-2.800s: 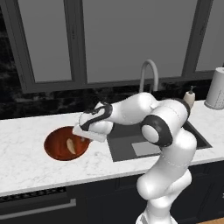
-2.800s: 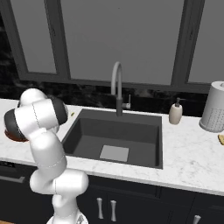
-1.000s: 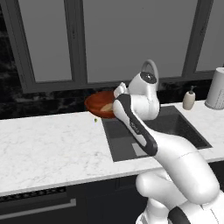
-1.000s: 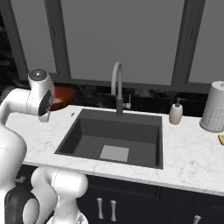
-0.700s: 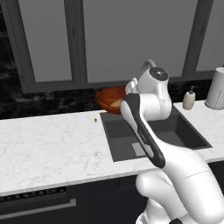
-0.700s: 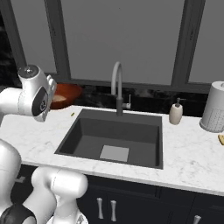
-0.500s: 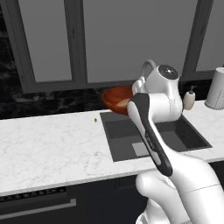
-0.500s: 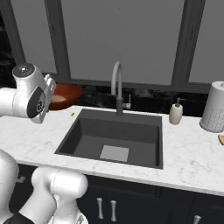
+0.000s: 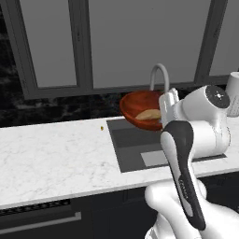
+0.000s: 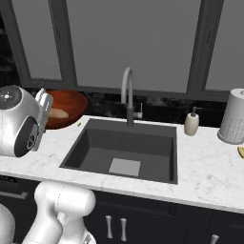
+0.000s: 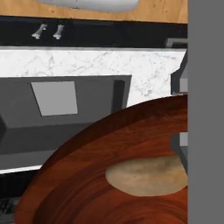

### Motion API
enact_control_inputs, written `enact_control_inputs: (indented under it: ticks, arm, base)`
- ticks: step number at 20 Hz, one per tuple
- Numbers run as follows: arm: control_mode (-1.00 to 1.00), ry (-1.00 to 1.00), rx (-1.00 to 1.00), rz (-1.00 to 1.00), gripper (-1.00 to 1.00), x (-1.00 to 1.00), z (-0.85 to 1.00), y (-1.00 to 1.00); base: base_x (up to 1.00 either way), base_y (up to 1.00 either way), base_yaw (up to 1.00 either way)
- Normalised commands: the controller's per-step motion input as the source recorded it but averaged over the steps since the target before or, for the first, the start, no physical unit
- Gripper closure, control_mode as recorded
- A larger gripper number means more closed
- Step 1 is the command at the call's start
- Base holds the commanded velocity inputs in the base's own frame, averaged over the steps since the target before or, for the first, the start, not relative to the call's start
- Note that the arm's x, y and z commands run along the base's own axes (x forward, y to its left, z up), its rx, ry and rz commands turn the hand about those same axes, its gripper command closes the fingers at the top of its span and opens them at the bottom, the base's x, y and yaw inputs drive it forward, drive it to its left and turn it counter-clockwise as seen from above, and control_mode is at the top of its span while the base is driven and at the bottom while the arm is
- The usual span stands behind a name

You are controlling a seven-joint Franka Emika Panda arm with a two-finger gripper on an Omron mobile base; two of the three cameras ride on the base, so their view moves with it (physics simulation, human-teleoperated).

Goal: Pick the sweet potato from the sink and place it in the bowl. Then pick the bowl and place it in the microwave. Then close the microwave door and press the start button.

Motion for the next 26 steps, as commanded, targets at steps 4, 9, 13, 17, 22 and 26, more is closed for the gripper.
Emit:
enact_control_inputs:
  ticks: [4,9,13,17,22,26]
  arm:
    - [-1.0,-0.01,0.0,-0.04,1.0,-0.69,0.36,-0.01]
    - [-1.0,0.0,0.0,-0.06,1.0,-0.57,0.48,-0.01]
    - [-1.0,0.04,0.02,-0.02,1.0,-0.42,0.35,-0.06]
    - [1.0,0.0,0.0,0.0,1.0,0.0,0.0,0.0]
    - [1.0,0.0,0.0,0.0,1.0,0.0,0.0,0.0]
    - [1.0,0.0,0.0,0.0,1.0,0.0,0.0,0.0]
  base:
    - [0.0,0.0,0.0]
    - [0.0,0.0,0.0]
    - [0.0,0.0,0.0]
    - [-0.6,-0.16,0.0]
    - [-0.81,0.4,0.23]
    - [-0.36,0.85,0.6]
